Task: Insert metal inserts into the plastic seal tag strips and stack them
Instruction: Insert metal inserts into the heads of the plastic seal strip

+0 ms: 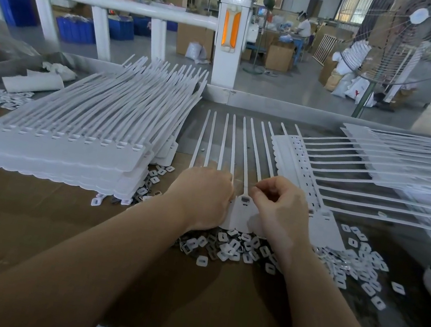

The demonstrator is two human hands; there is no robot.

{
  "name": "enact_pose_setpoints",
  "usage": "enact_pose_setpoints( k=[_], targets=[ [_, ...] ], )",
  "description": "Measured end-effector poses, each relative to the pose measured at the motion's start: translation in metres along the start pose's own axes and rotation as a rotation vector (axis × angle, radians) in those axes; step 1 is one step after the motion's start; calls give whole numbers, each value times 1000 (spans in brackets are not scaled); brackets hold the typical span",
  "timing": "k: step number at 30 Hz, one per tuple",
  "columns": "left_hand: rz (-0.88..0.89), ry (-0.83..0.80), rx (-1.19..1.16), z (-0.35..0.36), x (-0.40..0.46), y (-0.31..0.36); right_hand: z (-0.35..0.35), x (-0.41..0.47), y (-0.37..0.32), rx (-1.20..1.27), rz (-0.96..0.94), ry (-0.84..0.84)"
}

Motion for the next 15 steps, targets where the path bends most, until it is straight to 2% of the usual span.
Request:
enact_pose_setpoints(
  k=[9,15],
  targets=[
    [29,30,72,-6,-4,5,-4,-2,-2,66,19,9],
    [31,34,77,-7,-3,2,-19,-2,-2,186,37,124]
  ],
)
Point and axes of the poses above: each hand's wrist, its own x-axis towards the middle knuckle, its own z-axis out of the palm, y = z × x, the point moved 8 cm from there along x, towards the middle knuckle, and after that the axes turned 6 degrees about -x, right-handed, at the moved point
